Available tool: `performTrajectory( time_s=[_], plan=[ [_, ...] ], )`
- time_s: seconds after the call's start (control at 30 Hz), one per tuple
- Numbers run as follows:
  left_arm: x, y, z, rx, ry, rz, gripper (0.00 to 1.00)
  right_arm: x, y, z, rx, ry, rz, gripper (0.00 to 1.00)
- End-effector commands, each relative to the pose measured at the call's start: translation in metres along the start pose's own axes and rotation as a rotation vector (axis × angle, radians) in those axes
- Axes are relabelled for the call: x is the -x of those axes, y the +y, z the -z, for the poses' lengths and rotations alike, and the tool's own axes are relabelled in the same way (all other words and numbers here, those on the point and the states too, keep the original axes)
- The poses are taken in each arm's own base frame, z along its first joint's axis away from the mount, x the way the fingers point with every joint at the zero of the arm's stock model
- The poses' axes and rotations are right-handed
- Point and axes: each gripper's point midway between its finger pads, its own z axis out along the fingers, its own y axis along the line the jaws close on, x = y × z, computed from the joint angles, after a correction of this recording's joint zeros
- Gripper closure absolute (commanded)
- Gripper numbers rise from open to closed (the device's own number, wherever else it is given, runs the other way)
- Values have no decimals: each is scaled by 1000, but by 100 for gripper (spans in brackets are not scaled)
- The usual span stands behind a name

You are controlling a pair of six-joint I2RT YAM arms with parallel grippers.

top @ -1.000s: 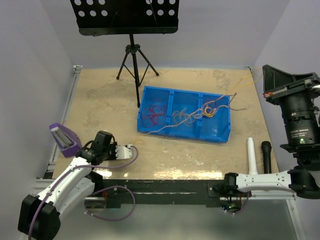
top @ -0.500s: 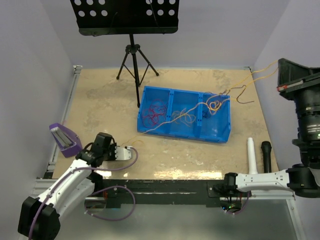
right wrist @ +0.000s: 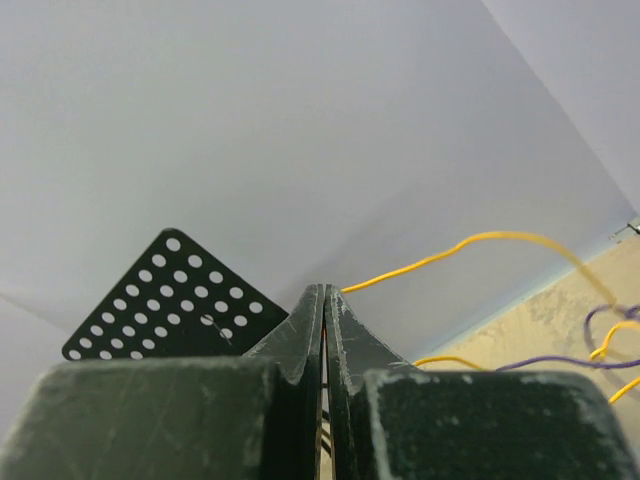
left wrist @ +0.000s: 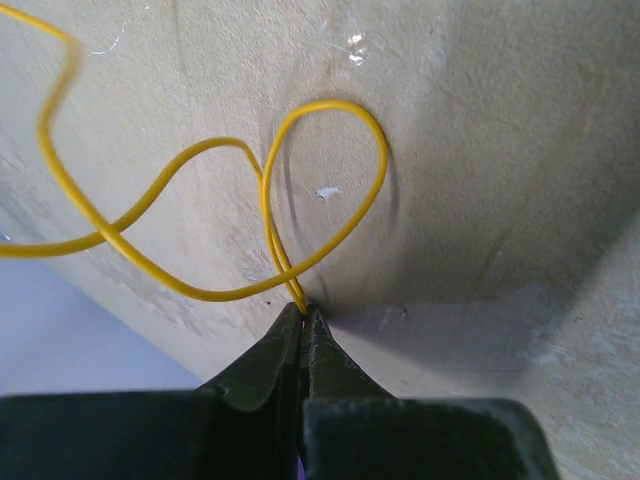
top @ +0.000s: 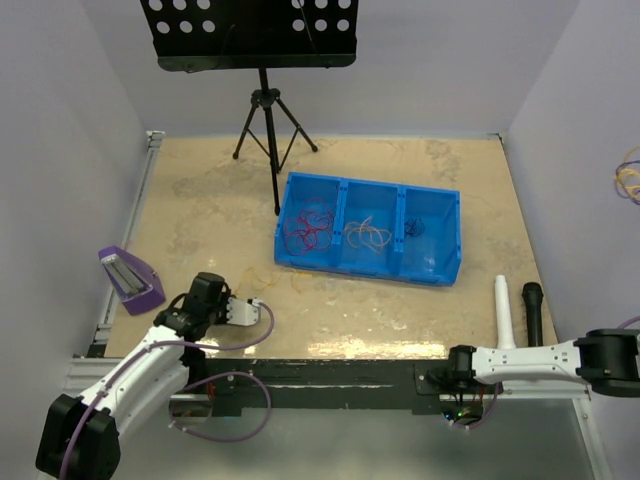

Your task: Untangle the cables

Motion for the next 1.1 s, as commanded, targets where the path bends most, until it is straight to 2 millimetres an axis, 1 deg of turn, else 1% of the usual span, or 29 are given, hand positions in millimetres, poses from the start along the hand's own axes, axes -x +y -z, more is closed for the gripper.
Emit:
performTrajectory(
  time_s=[0.0, 0.07, 0.1, 0.17, 0.2, 0.23, 0.27, 0.33, 0.4, 0.43, 0.47, 0.53, 0.63, 0.7, 0.77, 0.8, 0.83, 0.93, 1.07],
  plan=[
    [0, -15, -1, -66, -6, 23, 100, 0, 6, -2, 4, 10, 66, 100],
    [11, -4, 5, -59, -52, 70, 100, -13, 13, 0, 10, 16, 99, 100],
    [22, 9, 13, -52, -107, 106, 100, -20, 15, 0, 13, 20, 111, 100],
    [54, 44, 41, -25, -262, 206, 100, -31, 19, 2, 23, 24, 115, 100],
    [73, 69, 63, -1, -359, 256, 100, -35, 19, 2, 25, 27, 115, 100],
    [97, 105, 96, 44, -489, 285, 100, -39, 20, 3, 26, 29, 118, 100],
    [112, 125, 120, 54, -572, 306, 100, -44, 21, 4, 29, 33, 119, 100],
    [142, 168, 175, 85, -755, 328, 100, -55, 23, 6, 34, 43, 121, 100],
    [164, 199, 216, 92, -888, 339, 100, -65, 22, 8, 38, 55, 116, 100],
    [174, 212, 231, 85, -940, 339, 100, -70, 21, 9, 38, 61, 120, 100],
    [182, 225, 251, 96, -1000, 327, 100, -74, 20, 10, 36, 68, 119, 100],
    [198, 248, 276, 112, -1089, 301, 100, -81, 17, 12, 31, 83, 109, 100],
    [217, 281, 306, 173, -1205, 258, 100, -91, 12, 15, 29, 107, 100, 100],
    [229, 297, 319, 194, -1263, 240, 100, -95, 6, 17, 28, 119, 96, 100],
    [245, 311, 328, 169, -1318, 234, 100, -101, 2, 19, 24, 127, 98, 100],
    [252, 320, 341, 176, -1353, 224, 100, -103, 0, 20, 21, 131, 104, 100],
    [260, 328, 344, 166, -1376, 227, 100, -107, -1, 20, 17, 136, 110, 100],
    [278, 346, 366, 190, -1462, 213, 100, -115, 2, 22, 26, 149, 120, 100],
    [296, 370, 382, 218, -1558, 266, 100, -125, 3, 24, 31, 160, 125, 100]
  ],
)
